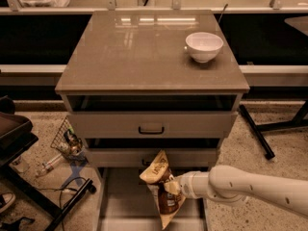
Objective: Place brown chip bag into bottom drawer
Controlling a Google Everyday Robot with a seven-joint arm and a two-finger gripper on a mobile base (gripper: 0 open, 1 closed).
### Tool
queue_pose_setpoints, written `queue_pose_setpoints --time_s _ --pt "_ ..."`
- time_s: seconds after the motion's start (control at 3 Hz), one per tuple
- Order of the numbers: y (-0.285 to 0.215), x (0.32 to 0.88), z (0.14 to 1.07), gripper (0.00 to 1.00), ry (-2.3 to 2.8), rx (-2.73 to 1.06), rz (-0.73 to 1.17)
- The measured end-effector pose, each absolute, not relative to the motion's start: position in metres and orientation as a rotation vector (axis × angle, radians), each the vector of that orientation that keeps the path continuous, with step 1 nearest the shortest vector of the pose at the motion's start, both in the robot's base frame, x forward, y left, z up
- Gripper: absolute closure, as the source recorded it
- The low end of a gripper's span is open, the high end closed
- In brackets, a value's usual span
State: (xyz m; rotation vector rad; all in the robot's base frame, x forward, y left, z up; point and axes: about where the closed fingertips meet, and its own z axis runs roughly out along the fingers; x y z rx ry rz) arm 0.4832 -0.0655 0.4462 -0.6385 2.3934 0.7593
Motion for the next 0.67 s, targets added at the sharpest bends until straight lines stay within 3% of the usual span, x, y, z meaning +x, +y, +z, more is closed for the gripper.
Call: queue_pose_setpoints --time_s 0.67 --pt "-0.071 0.485 0.401 1.0 2.359 -0.803 0.818"
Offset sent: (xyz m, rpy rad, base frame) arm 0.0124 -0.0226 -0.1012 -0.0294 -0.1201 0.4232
